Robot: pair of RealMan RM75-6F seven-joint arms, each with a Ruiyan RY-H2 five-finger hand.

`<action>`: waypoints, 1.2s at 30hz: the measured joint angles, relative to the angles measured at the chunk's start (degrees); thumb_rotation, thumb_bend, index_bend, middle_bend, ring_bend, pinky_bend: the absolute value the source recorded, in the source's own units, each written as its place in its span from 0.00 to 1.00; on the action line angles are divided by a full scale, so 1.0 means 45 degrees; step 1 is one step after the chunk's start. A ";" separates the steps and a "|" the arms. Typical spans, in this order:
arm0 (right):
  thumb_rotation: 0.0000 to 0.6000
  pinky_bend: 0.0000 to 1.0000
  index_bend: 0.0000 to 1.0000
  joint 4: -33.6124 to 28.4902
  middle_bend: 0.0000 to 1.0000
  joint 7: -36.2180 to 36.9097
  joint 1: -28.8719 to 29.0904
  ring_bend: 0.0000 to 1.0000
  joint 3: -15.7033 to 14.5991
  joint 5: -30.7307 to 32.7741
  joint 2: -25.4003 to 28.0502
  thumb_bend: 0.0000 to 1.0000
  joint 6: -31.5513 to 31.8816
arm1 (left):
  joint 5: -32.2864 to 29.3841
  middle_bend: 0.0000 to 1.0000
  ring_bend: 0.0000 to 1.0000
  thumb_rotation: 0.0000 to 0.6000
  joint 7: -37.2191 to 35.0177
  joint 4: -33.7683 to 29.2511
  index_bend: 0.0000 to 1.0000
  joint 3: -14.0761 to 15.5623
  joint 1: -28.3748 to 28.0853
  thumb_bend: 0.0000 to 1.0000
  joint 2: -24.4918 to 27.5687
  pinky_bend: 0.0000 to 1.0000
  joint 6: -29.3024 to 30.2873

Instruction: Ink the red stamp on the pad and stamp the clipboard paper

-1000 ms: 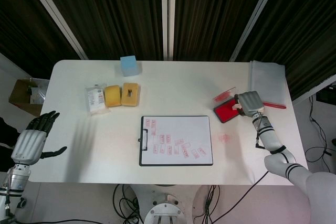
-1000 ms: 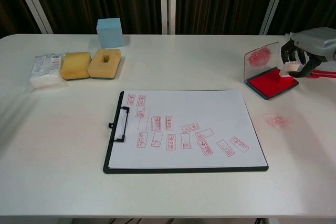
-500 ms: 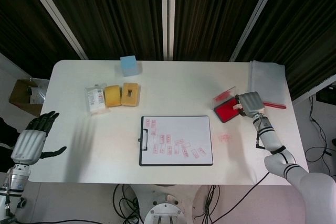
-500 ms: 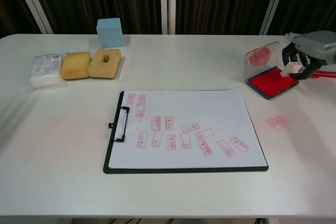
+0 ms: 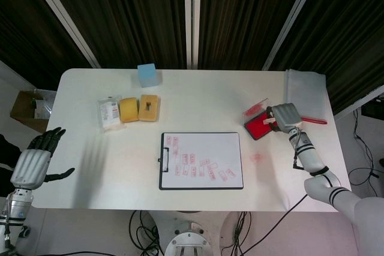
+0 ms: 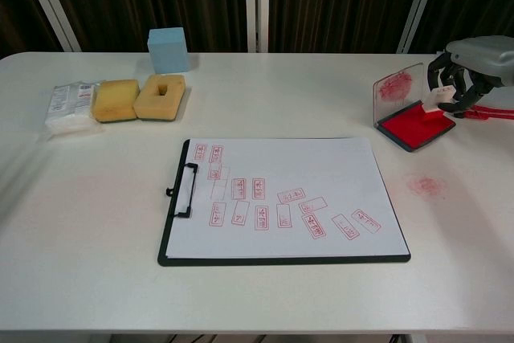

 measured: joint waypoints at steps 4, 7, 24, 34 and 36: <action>1.00 0.64 0.76 -0.1759 0.65 -0.0102 -0.0105 0.55 0.0087 -0.0057 0.0932 0.39 0.0360 | 0.0009 0.07 0.10 0.73 -0.0112 0.0090 0.07 0.0010 0.0036 0.12 -0.0036 0.18 0.0050; 1.00 0.64 0.76 -0.3320 0.66 -0.0225 -0.0197 0.55 0.0150 -0.0073 0.1689 0.39 0.0590 | 0.0019 0.07 0.10 0.73 -0.0189 0.0158 0.07 0.0025 0.0072 0.12 -0.0059 0.18 0.0091; 1.00 0.64 0.76 -0.7290 0.67 -0.0413 -0.0104 0.55 -0.0466 -0.0369 0.2547 0.39 0.0116 | 0.0039 0.07 0.10 0.74 -0.0610 0.0401 0.07 0.0089 0.0286 0.12 0.0018 0.18 0.0304; 1.00 0.64 0.76 -0.7779 0.67 -0.0439 0.0169 0.55 -0.0687 -0.0571 0.2303 0.39 -0.0181 | 0.0031 0.07 0.10 0.74 -0.0824 0.0574 0.07 0.0057 0.0300 0.12 -0.0014 0.18 0.0307; 1.00 0.64 0.76 -0.7895 0.67 -0.0579 0.0201 0.55 -0.0746 -0.0580 0.2267 0.39 -0.0216 | 0.0035 0.07 0.10 0.74 -0.0896 0.0595 0.07 0.0060 0.0306 0.12 -0.0025 0.18 0.0308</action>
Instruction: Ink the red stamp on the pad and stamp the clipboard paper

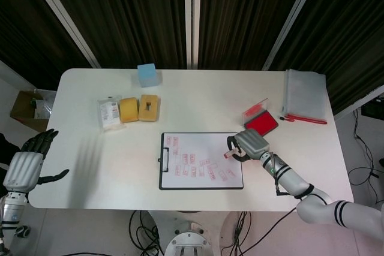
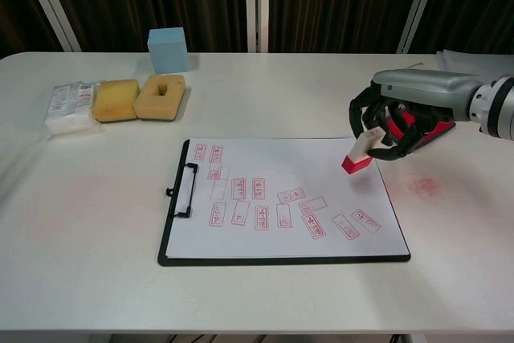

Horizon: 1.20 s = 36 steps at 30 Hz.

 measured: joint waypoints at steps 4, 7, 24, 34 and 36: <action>1.00 0.64 0.76 -0.0248 0.67 -0.0325 0.0024 0.55 -0.0182 -0.0017 -0.0055 0.39 -0.0071 | 0.0020 0.07 0.10 0.74 -0.0145 0.0083 0.07 0.0010 0.0032 0.12 -0.0018 0.18 0.0036; 1.00 0.64 0.76 -0.0429 0.67 -0.0618 -0.0023 0.55 -0.0331 -0.0040 -0.0091 0.39 -0.0016 | 0.0015 0.07 0.10 0.74 -0.0221 0.0160 0.07 0.0019 0.0056 0.12 -0.0041 0.18 0.0043; 1.00 0.64 0.76 -0.0252 0.67 -0.2240 -0.0515 0.55 -0.0575 0.0405 -0.0928 0.39 0.0775 | 0.0062 0.07 0.10 0.73 -0.0588 0.0489 0.07 0.0047 0.0150 0.12 -0.0132 0.18 0.0131; 1.00 0.64 0.77 -0.0097 0.67 -0.2768 -0.0483 0.55 -0.0514 0.0850 -0.1137 0.39 0.0595 | 0.0050 0.07 0.10 0.73 -0.0730 0.0622 0.07 0.0038 0.0164 0.12 -0.0171 0.18 0.0111; 1.00 0.64 0.77 -0.0087 0.67 -0.2813 -0.0473 0.55 -0.0507 0.0889 -0.1160 0.39 0.0573 | 0.0048 0.07 0.10 0.73 -0.0750 0.0650 0.07 0.0039 0.0164 0.12 -0.0187 0.18 0.0100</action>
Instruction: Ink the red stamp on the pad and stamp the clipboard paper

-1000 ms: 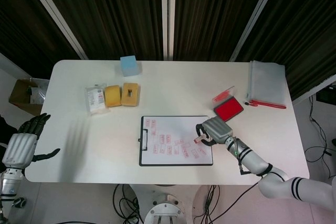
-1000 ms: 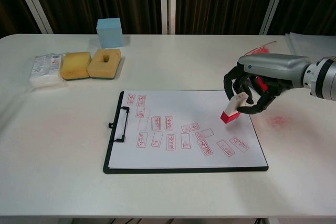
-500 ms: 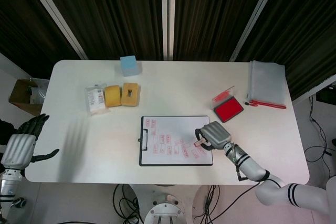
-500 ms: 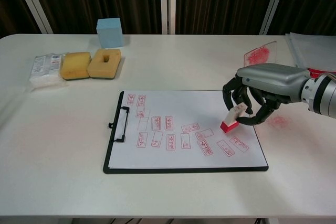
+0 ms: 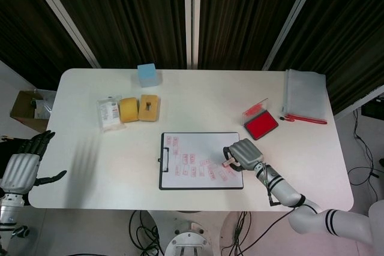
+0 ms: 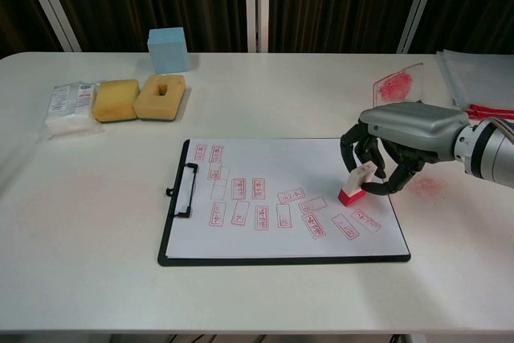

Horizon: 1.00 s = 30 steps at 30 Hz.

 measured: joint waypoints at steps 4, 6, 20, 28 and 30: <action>1.00 0.64 0.77 0.0032 0.67 -0.0108 0.0022 0.55 0.0006 0.0118 -0.0032 0.39 -0.0079 | 0.0003 0.07 0.10 0.74 -0.0048 0.0048 0.07 -0.0007 0.0003 0.12 -0.0012 0.18 0.0005; 1.00 0.64 0.77 0.0053 0.67 -0.0171 0.0031 0.55 0.0007 0.0178 -0.0058 0.39 -0.0115 | 0.0007 0.07 0.10 0.74 -0.0071 0.0065 0.07 -0.0008 0.0007 0.12 -0.0015 0.18 0.0011; 1.00 0.64 0.78 0.0199 0.68 -0.0297 0.0080 0.55 0.0019 0.0341 -0.0203 0.40 -0.0234 | 0.0003 0.07 0.10 0.73 -0.0195 0.0163 0.07 -0.0021 0.0008 0.12 -0.0030 0.18 -0.0008; 1.00 0.64 0.78 0.0395 0.68 -0.0264 0.0092 0.56 0.0005 0.0401 -0.0306 0.40 -0.0312 | 0.0011 0.07 0.10 0.74 -0.0206 0.0160 0.07 -0.0033 -0.0019 0.12 -0.0022 0.18 -0.0040; 1.00 0.64 0.79 0.0461 0.68 -0.0234 0.0096 0.56 0.0006 0.0394 -0.0340 0.40 -0.0322 | 0.0010 0.07 0.10 0.74 -0.0204 0.0148 0.07 -0.0039 -0.0019 0.12 -0.0010 0.18 -0.0034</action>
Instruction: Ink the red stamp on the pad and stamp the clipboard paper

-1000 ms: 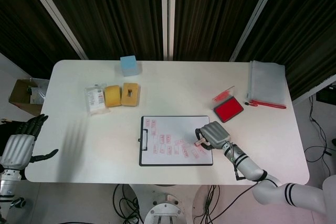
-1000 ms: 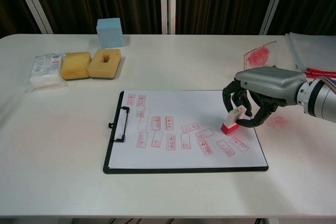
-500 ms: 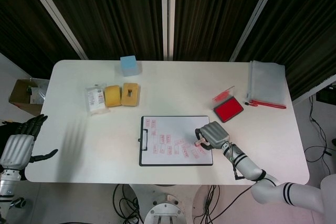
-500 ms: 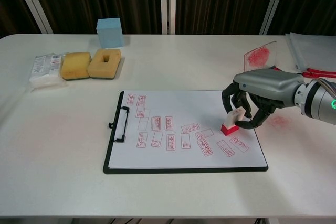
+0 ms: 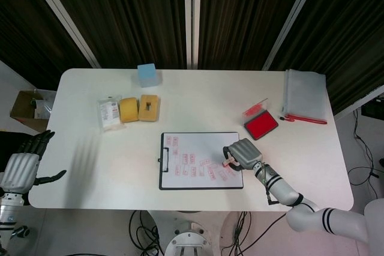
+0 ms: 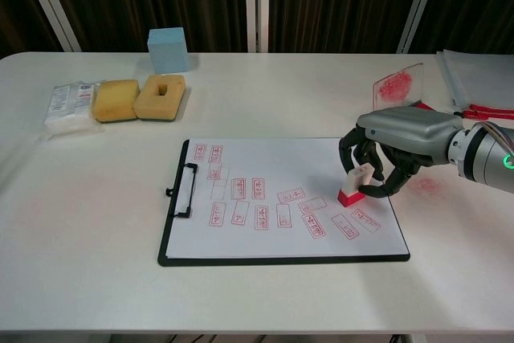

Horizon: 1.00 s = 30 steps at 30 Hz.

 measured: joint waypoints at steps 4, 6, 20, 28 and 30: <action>1.00 0.64 0.79 0.0144 0.68 0.0043 0.0009 0.56 -0.0009 -0.0004 -0.0080 0.40 -0.0042 | 0.0001 0.07 0.10 0.74 0.0009 -0.0019 0.07 -0.0001 -0.0002 0.12 0.0014 0.18 -0.0003; 1.00 0.64 0.79 0.0205 0.68 0.0063 0.0014 0.56 -0.0024 -0.0004 -0.0117 0.40 -0.0075 | -0.0007 0.07 0.10 0.74 0.0007 -0.0025 0.07 -0.0005 0.0003 0.12 0.0022 0.18 0.0002; 1.00 0.64 0.79 0.0144 0.68 0.0165 0.0004 0.56 0.0004 -0.0058 -0.0060 0.40 -0.0033 | -0.0016 0.07 0.10 0.74 -0.0033 0.0021 0.07 -0.0003 0.0025 0.12 0.0005 0.18 0.0017; 1.00 0.64 0.79 -0.0582 0.68 0.0545 -0.0052 0.56 0.0201 -0.0219 0.0323 0.40 0.0295 | 0.0006 0.07 0.10 0.74 0.0010 -0.0038 0.07 0.0005 0.0037 0.12 0.0029 0.18 0.0042; 1.00 0.64 0.79 -0.0891 0.68 0.0719 -0.0086 0.56 0.0258 -0.0312 0.0513 0.40 0.0433 | 0.0013 0.07 0.10 0.74 0.0032 -0.0058 0.07 0.0007 0.0035 0.12 0.0029 0.18 0.0040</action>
